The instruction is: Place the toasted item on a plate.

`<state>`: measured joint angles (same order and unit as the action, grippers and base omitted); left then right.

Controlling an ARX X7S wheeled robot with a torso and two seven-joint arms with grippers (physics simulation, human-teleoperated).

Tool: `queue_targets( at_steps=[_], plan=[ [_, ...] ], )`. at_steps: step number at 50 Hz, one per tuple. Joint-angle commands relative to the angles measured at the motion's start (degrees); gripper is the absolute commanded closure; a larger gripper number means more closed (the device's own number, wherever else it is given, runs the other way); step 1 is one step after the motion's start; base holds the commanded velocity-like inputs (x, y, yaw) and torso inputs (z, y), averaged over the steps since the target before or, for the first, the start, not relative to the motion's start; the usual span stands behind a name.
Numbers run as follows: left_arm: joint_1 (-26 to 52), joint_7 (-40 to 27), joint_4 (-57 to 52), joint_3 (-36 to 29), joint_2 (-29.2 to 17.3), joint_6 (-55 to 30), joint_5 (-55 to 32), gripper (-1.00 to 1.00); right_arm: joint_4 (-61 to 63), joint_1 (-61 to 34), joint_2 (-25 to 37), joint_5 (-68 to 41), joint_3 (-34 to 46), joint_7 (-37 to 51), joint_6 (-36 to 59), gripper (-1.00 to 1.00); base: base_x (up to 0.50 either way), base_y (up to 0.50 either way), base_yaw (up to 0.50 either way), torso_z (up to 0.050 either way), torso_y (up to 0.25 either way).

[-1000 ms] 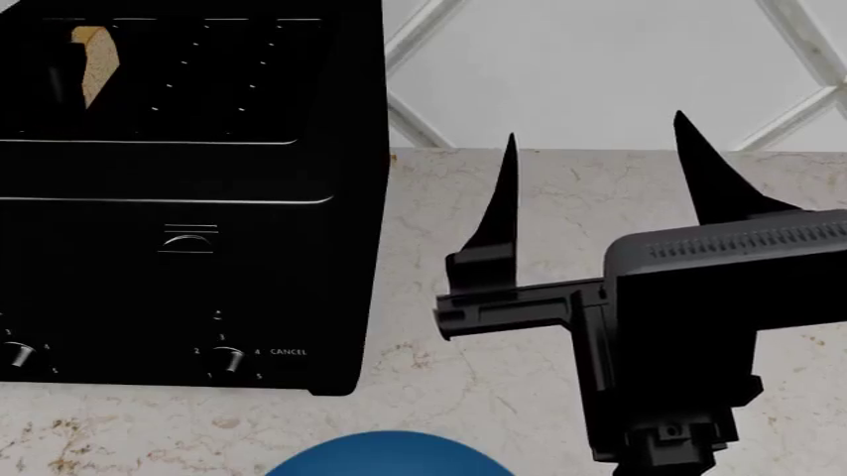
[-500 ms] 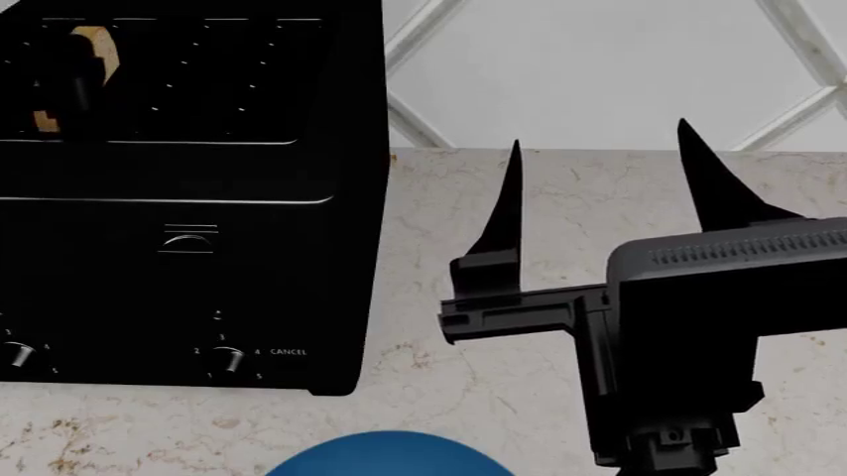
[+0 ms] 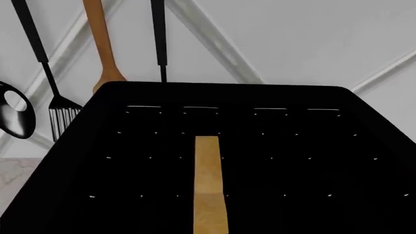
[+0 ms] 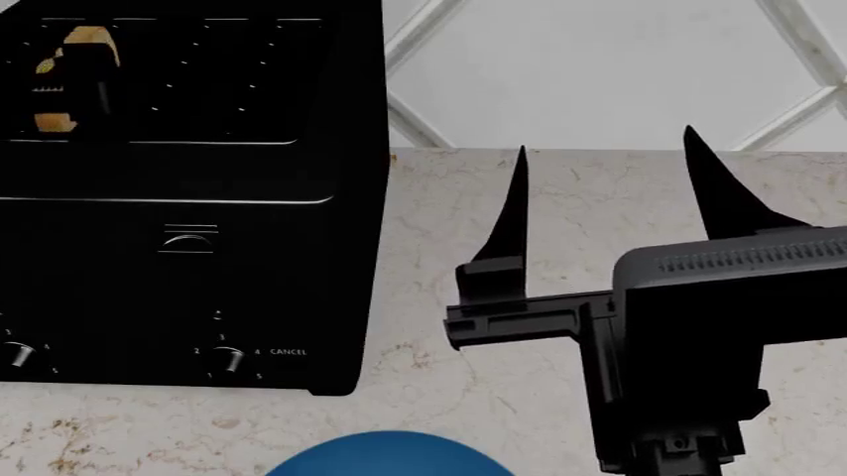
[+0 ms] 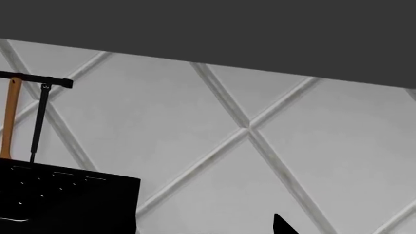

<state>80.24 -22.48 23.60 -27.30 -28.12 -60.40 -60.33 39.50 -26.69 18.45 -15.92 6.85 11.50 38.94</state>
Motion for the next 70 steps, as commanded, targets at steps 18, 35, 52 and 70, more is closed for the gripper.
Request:
queue_targets(
  at_steps=[18,35,52,70],
  plan=[
    [1.3,0.7,1.3,-1.5,0.1,0.9,1.7,1.0,0.3,1.2,0.4,-0.5,-0.2,0.7,-0.9,-1.0,0.0,0.0,0.0,0.0,0.001],
    [9.5,2.6,3.9,-3.0,1.0,-0.2,3.5,1.0,-0.6,0.2,0.2,-0.8,0.3,0.9,-1.5,-1.0,0.0,0.0,0.0,0.0,0.001],
    [14.8,2.5,3.6,-3.6,1.2,-1.2,4.3,1.0,-0.2,1.4,0.5,-1.3,0.0,1.2,-2.4,-1.0,0.0,0.0,0.0,0.0,0.004],
    [17.0,-2.6,-4.2,0.5,0.5,-5.0,-0.4,1.0,-0.4,0.9,0.6,-1.6,0.5,1.6,-2.4,-1.0,0.0,0.0,0.0,0.0,0.0]
  ],
)
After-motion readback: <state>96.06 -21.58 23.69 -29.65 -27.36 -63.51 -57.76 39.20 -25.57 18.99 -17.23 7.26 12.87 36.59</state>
